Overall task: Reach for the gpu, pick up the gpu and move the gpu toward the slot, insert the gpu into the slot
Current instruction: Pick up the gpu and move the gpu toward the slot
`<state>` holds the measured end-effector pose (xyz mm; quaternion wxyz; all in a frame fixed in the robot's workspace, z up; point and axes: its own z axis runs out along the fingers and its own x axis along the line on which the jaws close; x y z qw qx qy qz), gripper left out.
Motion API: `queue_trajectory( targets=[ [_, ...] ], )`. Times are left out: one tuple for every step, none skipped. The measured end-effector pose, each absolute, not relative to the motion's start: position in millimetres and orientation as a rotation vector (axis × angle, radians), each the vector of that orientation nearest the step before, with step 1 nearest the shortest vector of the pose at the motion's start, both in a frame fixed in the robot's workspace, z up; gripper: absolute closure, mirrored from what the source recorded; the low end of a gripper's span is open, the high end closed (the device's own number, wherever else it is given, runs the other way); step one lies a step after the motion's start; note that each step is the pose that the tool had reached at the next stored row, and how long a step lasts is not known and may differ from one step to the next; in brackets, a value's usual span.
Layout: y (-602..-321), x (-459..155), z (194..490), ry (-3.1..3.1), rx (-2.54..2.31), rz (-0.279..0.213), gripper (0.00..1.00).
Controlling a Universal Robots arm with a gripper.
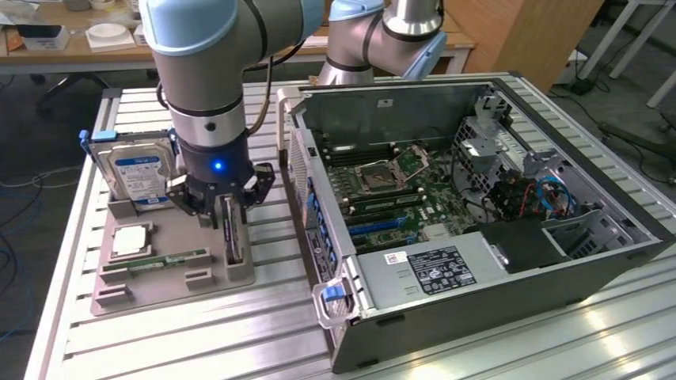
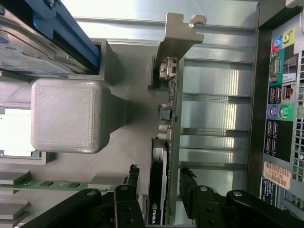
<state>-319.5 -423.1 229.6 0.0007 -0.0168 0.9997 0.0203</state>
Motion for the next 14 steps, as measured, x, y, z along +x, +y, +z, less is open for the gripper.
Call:
queue_trajectory(
  targets=[
    [-423.1, -319.4, 229.6, 3.139, -0.053, 0.064, 0.53],
    [-423.1, -319.4, 229.6, 3.139, -0.053, 0.064, 0.53],
    [-423.1, -319.4, 229.6, 3.139, -0.053, 0.064, 0.53],
    [-423.1, -319.4, 229.6, 3.139, -0.053, 0.064, 0.54],
    [-423.1, -319.4, 229.6, 3.139, -0.053, 0.064, 0.6],
    [-423.1, -319.4, 229.6, 3.139, -0.053, 0.064, 0.6],
    [-423.1, -319.4, 229.6, 3.139, -0.053, 0.064, 0.67],
    [-423.1, -319.4, 229.6, 3.139, -0.053, 0.064, 0.67],
    [-423.1, -319.4, 229.6, 3.139, -0.053, 0.064, 0.67],
    [-423.1, -319.4, 229.6, 3.139, -0.053, 0.064, 0.67],
    [-423.1, -319.4, 229.6, 3.139, -0.053, 0.064, 0.69],
    [-423.1, -319.4, 229.6, 3.139, -0.053, 0.064, 0.69],
    [-423.1, -319.4, 229.6, 3.139, -0.053, 0.064, 0.74],
    [-423.1, -319.4, 229.6, 3.139, -0.053, 0.064, 0.74]
  ],
)
